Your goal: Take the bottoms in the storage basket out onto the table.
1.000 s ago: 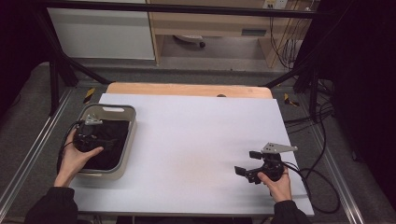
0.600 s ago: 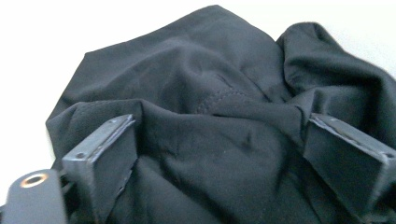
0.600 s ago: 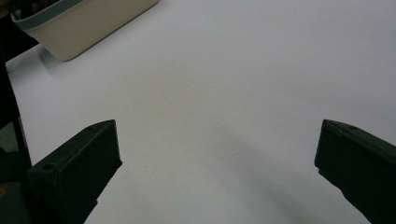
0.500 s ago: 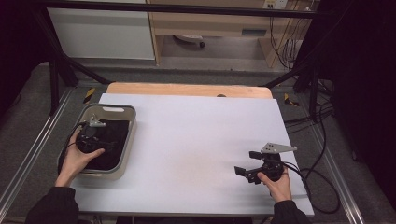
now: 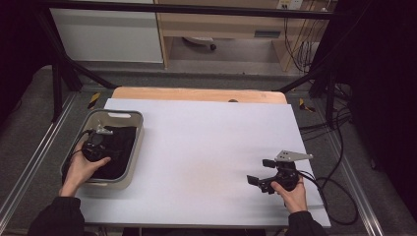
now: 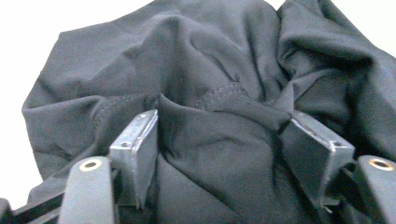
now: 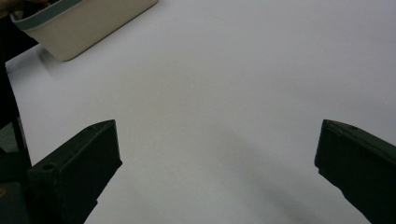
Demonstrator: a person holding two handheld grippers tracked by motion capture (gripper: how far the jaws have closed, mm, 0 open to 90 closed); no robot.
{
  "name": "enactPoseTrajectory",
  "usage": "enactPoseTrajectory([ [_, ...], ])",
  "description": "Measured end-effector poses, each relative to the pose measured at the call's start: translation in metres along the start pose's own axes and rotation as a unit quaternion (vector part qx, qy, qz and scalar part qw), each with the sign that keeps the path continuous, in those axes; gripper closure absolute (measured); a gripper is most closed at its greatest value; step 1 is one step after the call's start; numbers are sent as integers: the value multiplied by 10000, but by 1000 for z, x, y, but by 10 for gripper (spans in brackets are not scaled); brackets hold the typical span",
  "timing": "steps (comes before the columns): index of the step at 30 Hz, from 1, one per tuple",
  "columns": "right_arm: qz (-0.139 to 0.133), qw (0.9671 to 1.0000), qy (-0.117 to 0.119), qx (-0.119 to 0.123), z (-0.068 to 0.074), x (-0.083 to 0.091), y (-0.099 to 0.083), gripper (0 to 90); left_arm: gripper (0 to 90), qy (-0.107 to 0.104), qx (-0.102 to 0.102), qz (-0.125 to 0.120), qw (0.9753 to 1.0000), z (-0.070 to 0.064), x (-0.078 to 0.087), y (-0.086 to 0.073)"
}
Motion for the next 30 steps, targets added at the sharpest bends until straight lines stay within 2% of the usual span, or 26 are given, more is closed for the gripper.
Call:
enactPoseTrajectory([
  [5,2,10000,1,-2,0,0,0,6,402,-93,-46,6,9999,-2,0,0],
  [6,4,10000,0,-10,0,0,0,6,427,-123,28,-3,9999,-3,0,0],
  [16,4,10000,-3,-11,0,0,0,6,649,-128,-148,-28,9998,-6,0,1],
  [22,8,10000,-4,-9,0,0,0,6,696,-118,-97,-1,9999,-7,1,1],
  [30,15,10000,-24,-33,0,0,0,6,715,-122,-43,-34,9999,-6,4,2],
])
Point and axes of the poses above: each handheld gripper's, and its own axes: x roughly backward along the jaws, y roughly out of its top, z roughly to its left, the point moved 9 cm from there along -x, roughly forward along the jaws, and after that the axes turned 11 degrees about z, right-handed, at the moved point
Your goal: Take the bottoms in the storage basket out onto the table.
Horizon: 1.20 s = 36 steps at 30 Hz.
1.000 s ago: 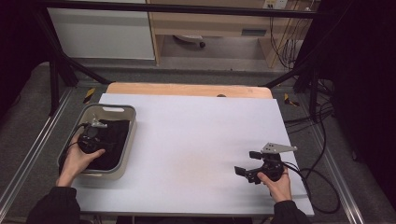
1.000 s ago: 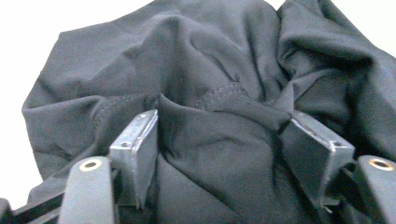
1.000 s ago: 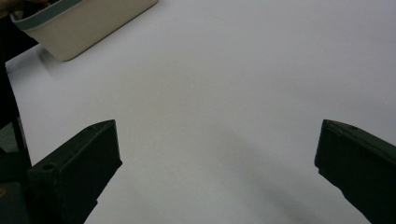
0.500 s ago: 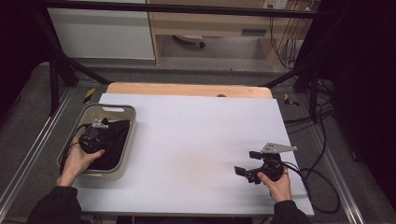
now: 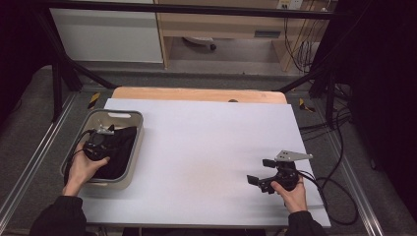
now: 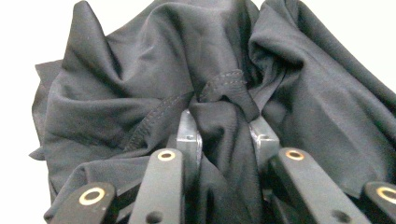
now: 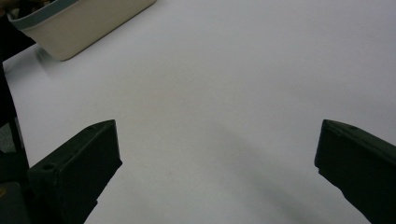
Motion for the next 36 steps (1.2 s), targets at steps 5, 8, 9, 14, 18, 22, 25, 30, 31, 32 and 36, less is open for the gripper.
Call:
enactPoseTrajectory([
  [5,-6,10000,-75,4,-2,-1,0,6,719,-15,20,-29,10000,0,1,1],
  [8,-32,9999,-146,9,-3,0,0,6,723,-20,41,-46,10000,0,3,1],
  [9,-24,9999,-169,1,-3,0,0,6,724,-20,48,-72,10000,0,3,2],
  [14,-16,9997,-256,12,-5,-1,0,6,731,8,100,-135,9999,1,5,3],
  [18,6,9996,-287,12,-6,-1,0,6,736,19,167,-198,9997,2,7,4],
  [22,9,9995,-304,17,-6,-1,-1,6,738,18,190,-266,9995,2,10,6],
  [25,1,9995,-316,14,-7,-1,0,6,740,18,219,-338,9992,3,12,7],
  [30,1,9994,-336,4,-7,-1,0,6,742,112,190,-416,9989,4,16,9],
  [31,5,9994,-332,12,-7,-1,0,6,742,139,169,-392,9990,4,17,10],
  [32,6,9994,-333,16,-7,-2,0,6,744,161,153,-381,9990,4,18,10],
  [36,5,9994,-334,20,-7,-2,0,6,749,175,191,-462,9986,4,22,12],
])
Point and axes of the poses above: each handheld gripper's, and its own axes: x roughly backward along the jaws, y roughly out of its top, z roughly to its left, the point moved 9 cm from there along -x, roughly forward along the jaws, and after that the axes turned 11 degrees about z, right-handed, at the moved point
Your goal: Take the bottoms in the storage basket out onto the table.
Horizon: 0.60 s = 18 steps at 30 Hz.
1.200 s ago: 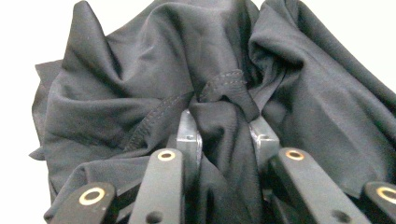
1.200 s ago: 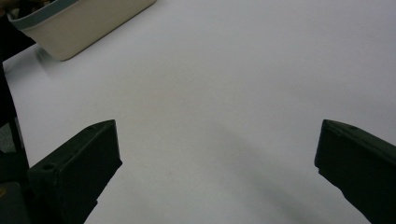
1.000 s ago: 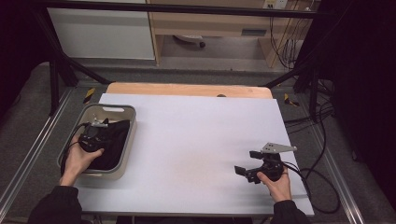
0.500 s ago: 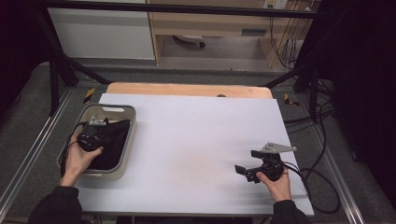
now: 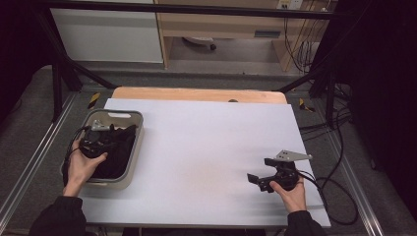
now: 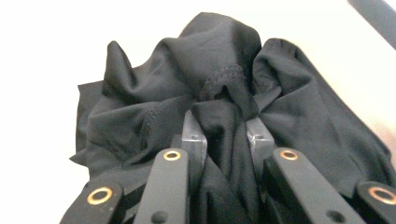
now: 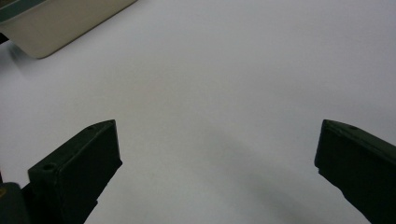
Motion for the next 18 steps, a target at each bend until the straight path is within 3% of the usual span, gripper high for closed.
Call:
enactPoseTrajectory([
  [18,-15,10000,13,-6,0,0,0,7,759,-62,172,-436,9989,0,30,9],
])
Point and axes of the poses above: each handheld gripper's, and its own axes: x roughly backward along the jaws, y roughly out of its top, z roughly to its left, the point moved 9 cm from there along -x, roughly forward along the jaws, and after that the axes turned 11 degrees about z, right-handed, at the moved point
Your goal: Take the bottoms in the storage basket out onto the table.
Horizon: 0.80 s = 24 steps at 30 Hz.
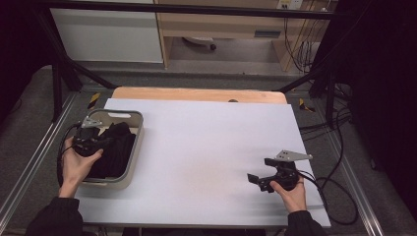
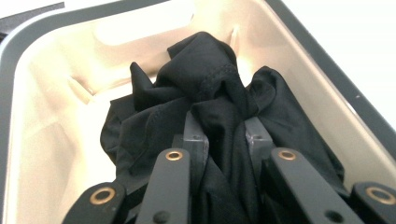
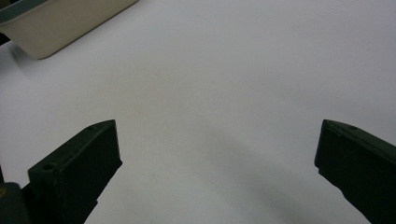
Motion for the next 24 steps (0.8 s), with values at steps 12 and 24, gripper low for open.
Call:
enactPoseTrajectory([
  [12,-8,10000,-1,1,0,0,0,6,763,-14,28,-242,9997,-5,17,5],
  [24,-8,10000,5,-6,0,0,0,6,769,32,115,-543,9985,-6,36,10],
])
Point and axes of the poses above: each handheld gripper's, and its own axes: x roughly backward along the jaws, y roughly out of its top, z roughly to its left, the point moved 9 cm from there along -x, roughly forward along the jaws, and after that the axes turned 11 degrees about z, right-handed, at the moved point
